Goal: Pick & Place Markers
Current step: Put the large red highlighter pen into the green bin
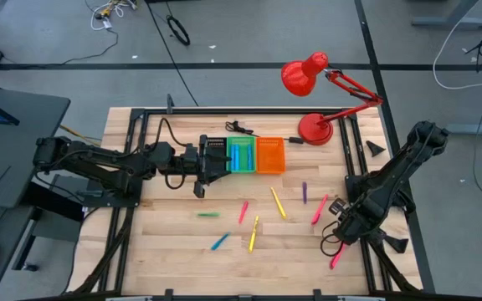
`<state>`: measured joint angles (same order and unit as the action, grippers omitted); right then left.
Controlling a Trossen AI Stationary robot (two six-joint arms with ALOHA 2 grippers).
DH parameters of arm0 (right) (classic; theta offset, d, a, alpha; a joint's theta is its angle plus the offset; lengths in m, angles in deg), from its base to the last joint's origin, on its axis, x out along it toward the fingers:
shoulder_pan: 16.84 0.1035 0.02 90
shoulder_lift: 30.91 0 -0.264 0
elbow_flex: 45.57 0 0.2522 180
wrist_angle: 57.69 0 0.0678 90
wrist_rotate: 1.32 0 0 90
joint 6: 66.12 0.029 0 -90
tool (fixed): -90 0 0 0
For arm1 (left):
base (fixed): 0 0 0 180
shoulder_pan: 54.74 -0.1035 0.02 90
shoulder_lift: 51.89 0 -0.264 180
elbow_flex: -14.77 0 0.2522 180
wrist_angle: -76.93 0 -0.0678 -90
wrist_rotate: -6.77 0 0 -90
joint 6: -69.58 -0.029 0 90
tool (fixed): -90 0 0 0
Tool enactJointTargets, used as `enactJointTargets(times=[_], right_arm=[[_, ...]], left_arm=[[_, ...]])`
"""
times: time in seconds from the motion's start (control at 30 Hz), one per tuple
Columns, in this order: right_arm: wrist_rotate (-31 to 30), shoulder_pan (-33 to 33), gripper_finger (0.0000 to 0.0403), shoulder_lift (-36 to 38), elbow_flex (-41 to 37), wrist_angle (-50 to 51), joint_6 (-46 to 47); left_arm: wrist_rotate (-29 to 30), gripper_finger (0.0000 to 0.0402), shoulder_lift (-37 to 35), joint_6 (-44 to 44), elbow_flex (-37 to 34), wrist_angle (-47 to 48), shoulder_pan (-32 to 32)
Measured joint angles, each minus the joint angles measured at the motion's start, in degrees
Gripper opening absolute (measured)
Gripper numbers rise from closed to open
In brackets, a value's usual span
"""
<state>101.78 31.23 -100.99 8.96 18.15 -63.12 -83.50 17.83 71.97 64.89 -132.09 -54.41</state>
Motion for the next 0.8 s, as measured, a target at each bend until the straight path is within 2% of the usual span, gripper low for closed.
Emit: enactJointTargets(times=[0.47, 0.8], right_arm=[[-0.06, -1.81, 0.0155, -10.35, 0.02, -2.42, 0.86], [-0.31, -1.77, 0.0155, -19.11, 0.26, -8.61, 2.11]], left_arm=[[0.00, 0.0193, 0.00, -0.01, 0.00, 0.02, 0.00], [0.00, 0.0193, 0.00, 0.00, 0.00, 0.02, 0.00]])
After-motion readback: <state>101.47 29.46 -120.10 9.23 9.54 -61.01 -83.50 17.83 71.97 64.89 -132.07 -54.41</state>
